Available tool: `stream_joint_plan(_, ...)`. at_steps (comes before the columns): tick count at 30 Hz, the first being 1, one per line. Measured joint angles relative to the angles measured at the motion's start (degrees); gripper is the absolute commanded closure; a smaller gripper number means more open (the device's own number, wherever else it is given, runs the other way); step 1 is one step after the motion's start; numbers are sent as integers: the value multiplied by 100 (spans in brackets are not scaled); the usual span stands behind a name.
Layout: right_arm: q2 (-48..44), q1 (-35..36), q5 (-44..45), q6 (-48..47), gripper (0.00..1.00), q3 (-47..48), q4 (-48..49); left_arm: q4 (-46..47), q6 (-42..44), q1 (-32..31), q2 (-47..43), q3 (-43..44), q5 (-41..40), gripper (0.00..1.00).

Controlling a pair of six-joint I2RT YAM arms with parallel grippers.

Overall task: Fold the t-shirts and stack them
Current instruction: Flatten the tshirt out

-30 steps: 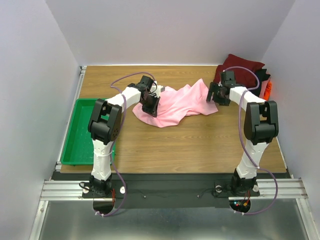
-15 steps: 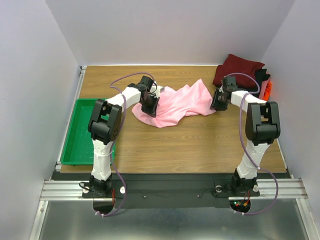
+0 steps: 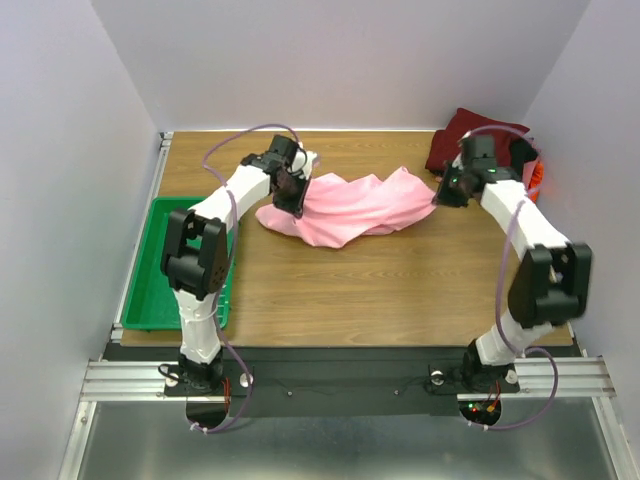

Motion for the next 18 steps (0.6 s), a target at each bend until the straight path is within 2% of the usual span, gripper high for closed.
stream_joint_plan(4, -1394, 0, 476, 125, 100, 516, -546, -498, 90, 127, -481, 651, 57, 100)
stream_joint_plan(7, -2081, 20, 750, 166, 100, 1088, -765, -660, 177, 317, -898, 1134, 450, 100)
stream_joint_plan(8, -2232, 26, 857, 179, 99, 1325, -855, -708, 199, 437, -1034, 1246, 702, 96)
stream_joint_plan(9, -2323, 37, 957, 186, 100, 1578, -938, -728, 216, 614, -1163, 1353, 1110, 80)
stream_joint_plan(11, -2310, 42, 1078, 186, 100, 1932, -984, -717, 234, 986, -1272, 1523, 1794, 54)
stream_joint_plan(12, -2258, 48, 1134, 179, 100, 2028, -999, -719, 214, 1163, -1268, 1644, 2090, 45)
stream_joint_plan(13, -2140, 52, 1259, 179, 100, 2192, -1027, -785, 195, 1386, -1128, 1908, 2155, 39)
stream_joint_plan(15, -1810, 50, 1379, 179, 100, 2345, -1014, -798, 111, 1613, -678, 2468, 2020, 37)
stream_joint_plan(18, -1156, 35, 1394, 208, 100, 2332, -925, -577, -227, 1722, 229, 3075, 1274, 34)
